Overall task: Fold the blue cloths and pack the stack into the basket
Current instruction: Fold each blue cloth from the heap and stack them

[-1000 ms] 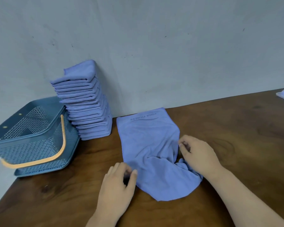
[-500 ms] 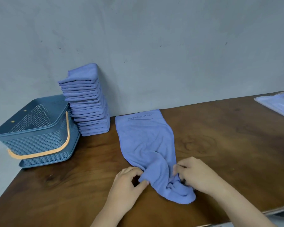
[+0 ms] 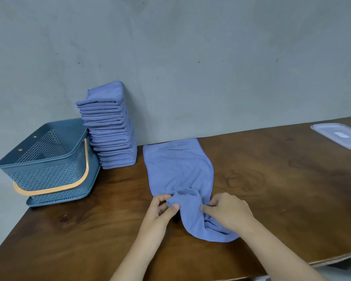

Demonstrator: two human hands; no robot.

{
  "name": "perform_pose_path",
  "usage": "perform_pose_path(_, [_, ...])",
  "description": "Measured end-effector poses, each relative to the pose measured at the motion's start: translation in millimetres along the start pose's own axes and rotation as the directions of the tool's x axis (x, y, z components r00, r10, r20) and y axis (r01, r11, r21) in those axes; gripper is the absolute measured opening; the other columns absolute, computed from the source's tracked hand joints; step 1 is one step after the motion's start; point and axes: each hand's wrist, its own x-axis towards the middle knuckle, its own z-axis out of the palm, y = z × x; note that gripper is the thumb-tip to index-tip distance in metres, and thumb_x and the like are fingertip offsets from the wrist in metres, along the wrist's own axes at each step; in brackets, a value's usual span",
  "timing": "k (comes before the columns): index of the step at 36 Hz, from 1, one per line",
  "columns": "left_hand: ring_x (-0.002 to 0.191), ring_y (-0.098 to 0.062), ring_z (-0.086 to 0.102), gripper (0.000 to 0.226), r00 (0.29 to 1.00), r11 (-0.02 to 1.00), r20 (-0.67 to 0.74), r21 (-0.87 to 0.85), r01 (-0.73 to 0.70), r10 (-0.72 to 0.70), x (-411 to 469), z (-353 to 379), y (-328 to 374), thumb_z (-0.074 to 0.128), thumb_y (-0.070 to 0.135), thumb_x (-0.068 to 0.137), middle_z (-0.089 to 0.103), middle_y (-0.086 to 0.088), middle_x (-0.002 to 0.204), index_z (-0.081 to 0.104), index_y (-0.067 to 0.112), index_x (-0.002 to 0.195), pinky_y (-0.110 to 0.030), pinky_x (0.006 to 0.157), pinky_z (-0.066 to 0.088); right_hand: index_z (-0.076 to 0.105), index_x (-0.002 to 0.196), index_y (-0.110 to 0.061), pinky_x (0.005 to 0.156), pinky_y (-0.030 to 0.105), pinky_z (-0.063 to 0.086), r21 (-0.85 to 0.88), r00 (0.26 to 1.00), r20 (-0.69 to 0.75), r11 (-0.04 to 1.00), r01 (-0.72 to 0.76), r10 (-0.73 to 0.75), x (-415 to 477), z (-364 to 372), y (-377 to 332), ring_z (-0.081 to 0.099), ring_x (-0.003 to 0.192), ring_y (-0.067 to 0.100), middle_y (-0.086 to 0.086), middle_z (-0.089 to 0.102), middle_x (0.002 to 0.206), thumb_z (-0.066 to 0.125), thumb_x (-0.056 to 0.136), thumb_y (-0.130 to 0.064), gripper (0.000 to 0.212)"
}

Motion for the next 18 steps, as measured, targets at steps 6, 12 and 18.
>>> perform_pose_path(6, [0.111, -0.015, 0.073, 0.027, 0.998, 0.992, -0.04, 0.121, -0.045, 0.05, 8, 7, -10, 0.077, 0.018, 0.096, 0.077, 0.004, 0.113, 0.064, 0.021, 0.12, -0.047, 0.104, 0.056, 0.07, 0.082, -0.019, 0.085, 0.037, 0.05, 0.027, 1.0, 0.009, 1.0, -0.004, 0.004, 5, 10, -1, 0.064, 0.072, 0.01, -0.008, 0.071, 0.073, 0.055, 0.083, -0.038, 0.025])
perform_pose_path(12, [0.102, -0.016, 0.074, 0.011, 0.98, 0.997, -0.194, 0.074, -0.03, 0.044, 9, -8, -6, 0.072, 0.022, 0.1, 0.078, 0.001, 0.105, 0.067, 0.019, 0.109, -0.044, 0.099, 0.057, 0.06, 0.075, -0.014, 0.069, 0.04, 0.049, 0.428, 0.999, 0.01, 0.903, -0.046, 0.046, 18, -1, 18, 0.057, 0.067, 0.018, 0.0, 0.061, 0.068, 0.06, 0.093, -0.021, 0.02])
perform_pose_path(18, [0.094, -0.026, 0.078, 0.016, 0.955, 0.997, -0.288, -0.01, 0.072, -0.072, 13, -35, -1, 0.074, 0.019, 0.099, 0.079, -0.009, 0.103, 0.068, 0.01, 0.11, -0.044, 0.082, 0.066, 0.062, 0.116, 0.004, 0.097, 0.04, 0.057, 0.9, 0.977, 0.168, 0.384, -0.206, 0.13, 17, -27, 28, 0.074, 0.101, 0.023, 0.019, 0.076, 0.104, 0.055, 0.102, -0.016, 0.025])
